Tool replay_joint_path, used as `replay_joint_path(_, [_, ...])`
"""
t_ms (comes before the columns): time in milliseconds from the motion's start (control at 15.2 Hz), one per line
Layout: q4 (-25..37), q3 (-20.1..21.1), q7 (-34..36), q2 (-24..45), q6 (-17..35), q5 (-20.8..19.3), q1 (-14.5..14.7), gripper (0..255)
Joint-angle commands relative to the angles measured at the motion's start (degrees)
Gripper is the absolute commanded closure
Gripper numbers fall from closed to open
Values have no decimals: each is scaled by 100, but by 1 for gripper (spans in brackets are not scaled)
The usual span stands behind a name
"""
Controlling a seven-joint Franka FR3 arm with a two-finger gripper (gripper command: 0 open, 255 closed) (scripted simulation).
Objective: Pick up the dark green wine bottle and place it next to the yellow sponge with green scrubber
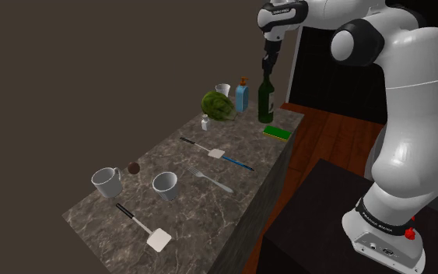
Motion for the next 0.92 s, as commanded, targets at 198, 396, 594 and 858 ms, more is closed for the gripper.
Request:
replay_joint_path(198, [-20, 0, 0, -3, 23, 0, 2, 255])
replay_joint_path(396, [-22, 0, 0, -4, 24, 0, 2, 0])
replay_joint_path(594, [-22, 0, -1, -4, 24, 0, 1, 0])
replay_joint_path(858, [581, -7, 20, 11, -563, -4, -38, 0])
